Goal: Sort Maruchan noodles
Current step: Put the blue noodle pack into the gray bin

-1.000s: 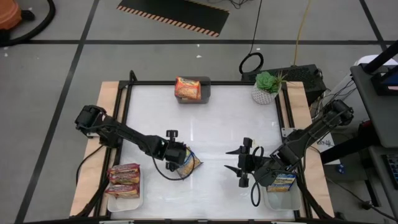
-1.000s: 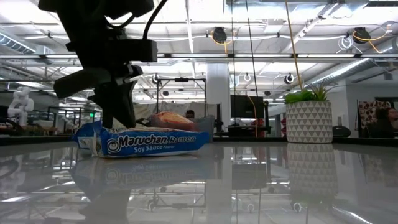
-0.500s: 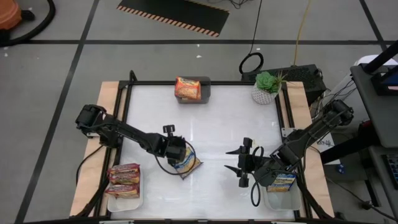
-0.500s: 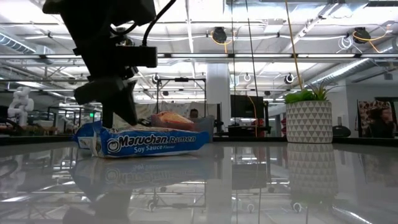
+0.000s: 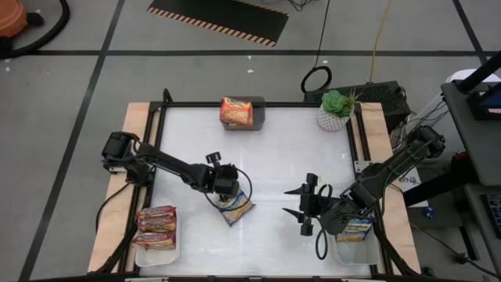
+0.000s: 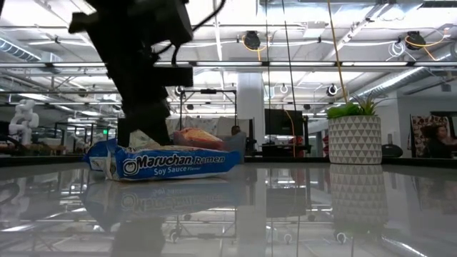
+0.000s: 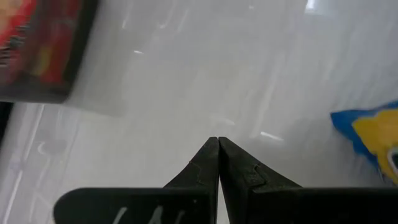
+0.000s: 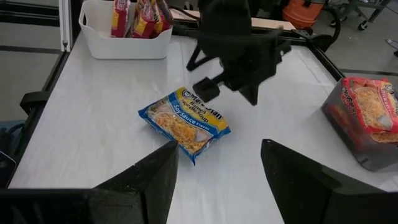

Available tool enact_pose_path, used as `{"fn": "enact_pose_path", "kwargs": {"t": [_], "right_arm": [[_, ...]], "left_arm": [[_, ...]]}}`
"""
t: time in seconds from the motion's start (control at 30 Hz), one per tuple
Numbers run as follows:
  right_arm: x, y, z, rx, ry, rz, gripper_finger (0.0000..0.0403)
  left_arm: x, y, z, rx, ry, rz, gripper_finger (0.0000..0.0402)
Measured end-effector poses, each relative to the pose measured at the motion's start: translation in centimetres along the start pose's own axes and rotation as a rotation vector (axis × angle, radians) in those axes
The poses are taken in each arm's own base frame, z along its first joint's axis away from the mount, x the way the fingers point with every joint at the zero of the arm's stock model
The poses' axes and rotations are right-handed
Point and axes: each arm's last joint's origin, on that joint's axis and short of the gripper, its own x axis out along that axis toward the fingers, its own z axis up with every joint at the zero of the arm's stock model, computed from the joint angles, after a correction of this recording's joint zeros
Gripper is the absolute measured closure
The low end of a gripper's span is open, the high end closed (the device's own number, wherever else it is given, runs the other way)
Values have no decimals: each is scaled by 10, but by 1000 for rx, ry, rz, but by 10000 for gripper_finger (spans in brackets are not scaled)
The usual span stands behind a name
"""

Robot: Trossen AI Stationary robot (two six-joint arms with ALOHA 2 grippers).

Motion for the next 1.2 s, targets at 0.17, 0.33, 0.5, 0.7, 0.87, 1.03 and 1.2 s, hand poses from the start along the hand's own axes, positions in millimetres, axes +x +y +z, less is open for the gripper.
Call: {"fn": "enact_pose_path", "kwargs": {"t": [0.17,0.33,0.5,0.7,0.87,1.03,1.2], "right_arm": [[0,0,0,25,0,0,179],[0,0,0,93,0,0,179],[1,-1,0,137,1,-6,179],[3,-4,-1,193,16,-23,179],[8,-8,-10,206,40,-50,179],[18,-15,-22,192,72,-90,179],[30,-26,-25,248,85,-89,179]], "left_arm": [[22,-10,-2,27,31,-19,385],[33,-13,-2,33,64,-64,385],[33,-19,6,29,-19,-113,385],[25,-35,24,5,-228,-247,385],[11,-51,31,78,-356,-350,385],[-12,-62,41,165,-308,-351,385],[-47,-60,54,174,-142,-282,385]]}}
